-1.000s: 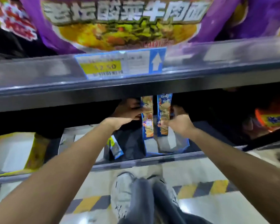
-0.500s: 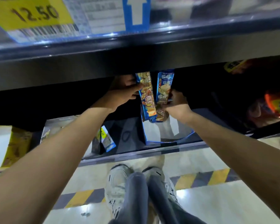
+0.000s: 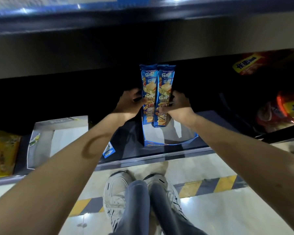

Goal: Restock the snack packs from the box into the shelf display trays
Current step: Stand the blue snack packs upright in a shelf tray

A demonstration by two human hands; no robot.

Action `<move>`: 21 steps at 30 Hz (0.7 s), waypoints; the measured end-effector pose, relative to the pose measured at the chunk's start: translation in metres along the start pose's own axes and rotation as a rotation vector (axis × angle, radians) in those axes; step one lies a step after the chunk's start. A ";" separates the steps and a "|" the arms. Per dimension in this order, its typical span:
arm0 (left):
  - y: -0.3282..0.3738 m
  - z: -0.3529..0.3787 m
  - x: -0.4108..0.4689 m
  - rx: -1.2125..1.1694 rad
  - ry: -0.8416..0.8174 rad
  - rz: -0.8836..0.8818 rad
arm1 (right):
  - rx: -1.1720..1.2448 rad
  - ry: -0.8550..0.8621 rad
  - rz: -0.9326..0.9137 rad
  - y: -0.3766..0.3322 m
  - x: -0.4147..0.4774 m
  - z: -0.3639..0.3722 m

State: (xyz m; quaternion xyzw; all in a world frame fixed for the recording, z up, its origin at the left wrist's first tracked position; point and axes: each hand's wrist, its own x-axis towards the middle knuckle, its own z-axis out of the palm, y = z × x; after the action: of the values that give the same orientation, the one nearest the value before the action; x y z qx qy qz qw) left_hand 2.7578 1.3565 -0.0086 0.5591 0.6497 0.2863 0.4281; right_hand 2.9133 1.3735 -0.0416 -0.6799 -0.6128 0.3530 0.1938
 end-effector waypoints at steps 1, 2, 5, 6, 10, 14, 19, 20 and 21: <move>-0.001 0.000 0.000 -0.018 -0.021 -0.001 | 0.003 -0.002 0.003 0.000 0.000 0.001; -0.003 0.001 0.001 -0.030 -0.040 0.001 | 0.001 -0.002 -0.001 -0.001 -0.001 0.001; -0.009 0.004 0.001 0.083 -0.027 0.022 | -0.007 -0.002 -0.031 -0.003 -0.005 0.002; -0.012 0.002 0.002 0.102 -0.016 0.028 | -0.008 0.003 -0.043 -0.004 -0.007 0.002; -0.016 -0.008 -0.001 0.072 -0.054 0.055 | 0.021 0.058 -0.095 -0.006 -0.015 0.004; -0.022 -0.013 -0.006 0.046 -0.089 0.072 | 0.111 0.093 -0.144 -0.006 -0.024 0.009; -0.026 -0.002 -0.005 0.145 -0.034 0.080 | -0.129 0.072 -0.163 0.000 -0.023 0.004; -0.026 0.000 -0.004 0.198 0.000 0.074 | -0.181 0.051 -0.155 0.000 -0.024 0.003; -0.027 0.002 -0.004 0.240 0.030 0.073 | -0.219 0.046 -0.147 -0.001 -0.025 0.003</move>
State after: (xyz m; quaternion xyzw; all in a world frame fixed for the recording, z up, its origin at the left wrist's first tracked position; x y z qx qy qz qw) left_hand 2.7472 1.3466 -0.0314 0.6253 0.6647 0.2303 0.3378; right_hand 2.9110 1.3488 -0.0369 -0.6581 -0.6913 0.2534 0.1577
